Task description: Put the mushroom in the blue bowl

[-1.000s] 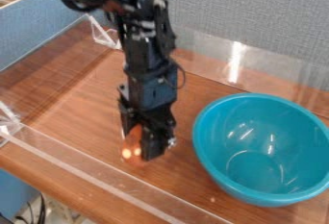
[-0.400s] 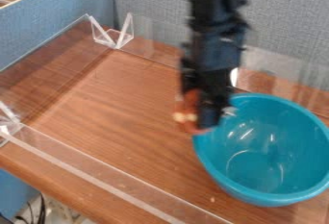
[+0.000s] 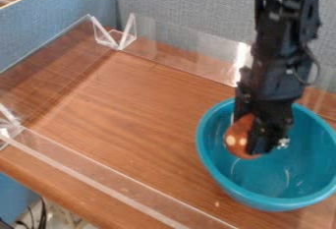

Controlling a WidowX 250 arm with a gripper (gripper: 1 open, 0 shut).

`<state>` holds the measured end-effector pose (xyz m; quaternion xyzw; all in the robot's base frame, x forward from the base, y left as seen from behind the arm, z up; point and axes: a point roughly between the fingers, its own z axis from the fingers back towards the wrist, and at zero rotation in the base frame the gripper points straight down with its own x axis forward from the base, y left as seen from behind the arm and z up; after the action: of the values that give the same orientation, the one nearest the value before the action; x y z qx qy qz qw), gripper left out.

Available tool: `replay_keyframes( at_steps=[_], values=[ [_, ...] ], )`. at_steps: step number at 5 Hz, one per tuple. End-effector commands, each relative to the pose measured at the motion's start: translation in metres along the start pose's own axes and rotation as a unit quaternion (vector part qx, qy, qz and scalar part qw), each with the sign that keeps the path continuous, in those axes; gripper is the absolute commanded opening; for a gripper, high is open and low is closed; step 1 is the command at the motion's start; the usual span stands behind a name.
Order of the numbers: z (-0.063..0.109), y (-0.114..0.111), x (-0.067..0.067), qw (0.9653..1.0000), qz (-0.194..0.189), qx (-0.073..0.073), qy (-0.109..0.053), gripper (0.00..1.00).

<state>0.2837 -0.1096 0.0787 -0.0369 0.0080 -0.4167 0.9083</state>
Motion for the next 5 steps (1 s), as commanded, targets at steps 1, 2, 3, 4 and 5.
replay_keyframes(
  at_steps=[1, 2, 3, 4, 5],
  values=[
    [0.008, 0.006, 0.003, 0.9990, -0.031, 0.016, -0.028, 0.00],
    [-0.001, 0.010, 0.002, 0.9979, -0.053, 0.016, -0.032, 0.00],
    [0.005, 0.014, -0.011, 0.9984, -0.039, 0.017, -0.038, 0.00],
    [0.022, 0.020, -0.024, 0.9979, -0.024, 0.023, -0.055, 0.00],
    [0.032, 0.013, -0.023, 0.9976, -0.005, 0.030, -0.063, 0.00]
  ],
)
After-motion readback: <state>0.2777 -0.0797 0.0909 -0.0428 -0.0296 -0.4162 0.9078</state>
